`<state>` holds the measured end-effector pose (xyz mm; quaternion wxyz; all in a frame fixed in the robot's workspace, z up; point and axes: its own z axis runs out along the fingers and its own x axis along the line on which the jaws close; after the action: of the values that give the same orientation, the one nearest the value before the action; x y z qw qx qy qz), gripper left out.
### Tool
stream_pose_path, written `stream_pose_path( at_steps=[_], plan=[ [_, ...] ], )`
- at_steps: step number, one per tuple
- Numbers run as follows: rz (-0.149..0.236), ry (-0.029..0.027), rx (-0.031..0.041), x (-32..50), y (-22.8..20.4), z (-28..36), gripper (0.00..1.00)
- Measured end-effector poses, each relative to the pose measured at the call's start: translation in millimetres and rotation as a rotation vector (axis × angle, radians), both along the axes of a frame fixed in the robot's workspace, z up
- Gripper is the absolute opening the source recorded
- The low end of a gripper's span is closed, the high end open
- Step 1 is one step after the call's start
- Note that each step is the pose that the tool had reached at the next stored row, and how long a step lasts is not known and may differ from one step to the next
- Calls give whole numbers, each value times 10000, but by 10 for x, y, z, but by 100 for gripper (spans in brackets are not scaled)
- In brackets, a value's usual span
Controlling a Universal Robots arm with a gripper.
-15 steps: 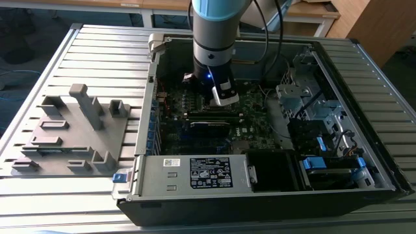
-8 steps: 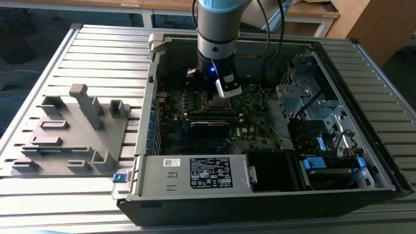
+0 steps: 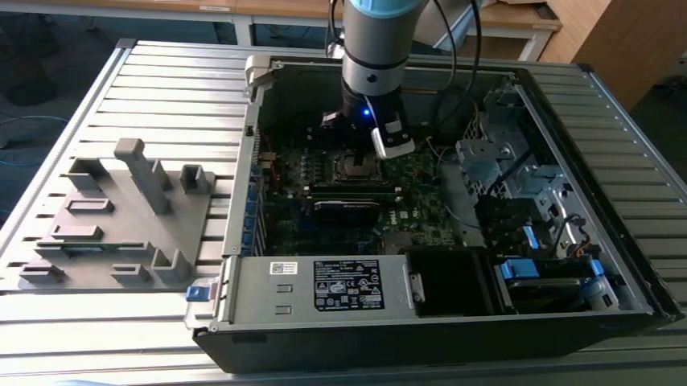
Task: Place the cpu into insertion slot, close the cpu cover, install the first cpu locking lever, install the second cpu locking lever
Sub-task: 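Install the second cpu locking lever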
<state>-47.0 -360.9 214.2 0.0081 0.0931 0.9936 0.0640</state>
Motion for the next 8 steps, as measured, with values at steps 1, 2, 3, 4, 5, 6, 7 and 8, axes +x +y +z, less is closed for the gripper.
stream_pose_path(
  at_steps=[1,2,3,4,5,6,7,8],
  plan=[
    [0,1,-4,0,0,0,11],
    [2,1,-7,0,0,0,11],
    [2,-1,-19,1,1,0,11],
    [1,0,-57,0,1,3,11],
    [0,0,-106,0,3,9,11],
    [1,0,-154,0,5,15,11],
    [1,0,-192,0,6,19,11],
    [1,0,-220,0,8,21,11]
  ],
)
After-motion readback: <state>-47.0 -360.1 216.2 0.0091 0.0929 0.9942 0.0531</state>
